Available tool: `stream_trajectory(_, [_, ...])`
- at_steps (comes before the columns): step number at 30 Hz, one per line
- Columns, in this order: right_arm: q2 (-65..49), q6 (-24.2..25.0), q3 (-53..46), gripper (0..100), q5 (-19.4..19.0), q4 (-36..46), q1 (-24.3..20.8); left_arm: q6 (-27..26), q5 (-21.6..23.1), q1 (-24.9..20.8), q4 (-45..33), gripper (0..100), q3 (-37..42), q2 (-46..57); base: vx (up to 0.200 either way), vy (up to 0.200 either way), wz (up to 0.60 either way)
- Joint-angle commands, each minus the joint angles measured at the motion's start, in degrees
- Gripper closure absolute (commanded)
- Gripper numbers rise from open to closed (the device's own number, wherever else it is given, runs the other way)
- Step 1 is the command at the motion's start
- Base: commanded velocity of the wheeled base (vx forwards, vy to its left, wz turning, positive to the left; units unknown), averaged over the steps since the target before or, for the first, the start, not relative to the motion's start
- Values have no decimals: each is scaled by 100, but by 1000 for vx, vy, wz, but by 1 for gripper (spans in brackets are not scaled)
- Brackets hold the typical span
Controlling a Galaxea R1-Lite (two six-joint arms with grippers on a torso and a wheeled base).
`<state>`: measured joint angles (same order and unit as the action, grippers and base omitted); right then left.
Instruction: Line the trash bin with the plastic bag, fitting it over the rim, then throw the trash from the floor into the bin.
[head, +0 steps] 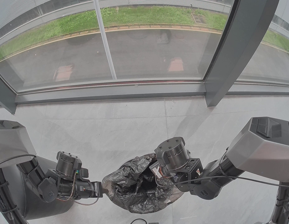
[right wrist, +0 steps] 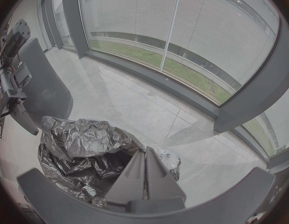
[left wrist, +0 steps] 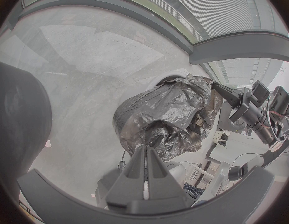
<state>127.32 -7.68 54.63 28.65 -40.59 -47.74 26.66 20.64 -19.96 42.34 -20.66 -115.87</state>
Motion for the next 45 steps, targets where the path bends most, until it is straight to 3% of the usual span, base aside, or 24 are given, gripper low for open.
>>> stream_trajectory(1, [-23, -5, 31, 100, 0, -1, 45, -3, 2, 71, 11, 100, 27, -6, 0, 0, 0])
stream_trajectory(26, [469, 21, 426, 100, -8, -115, 432, -12, -7, 220, 11, 100, -43, -58, 0, 0, 0])
stream_trajectory(39, [953, 21, 505, 100, -79, -520, 546, -21, -7, 220, 11, 100, -43, -85, 0, 0, 0])
stream_trajectory(45, [997, -181, 567, 100, -43, -1170, 546, -12, -7, 211, 20, 100, -43, -102, 0, 0, 0])
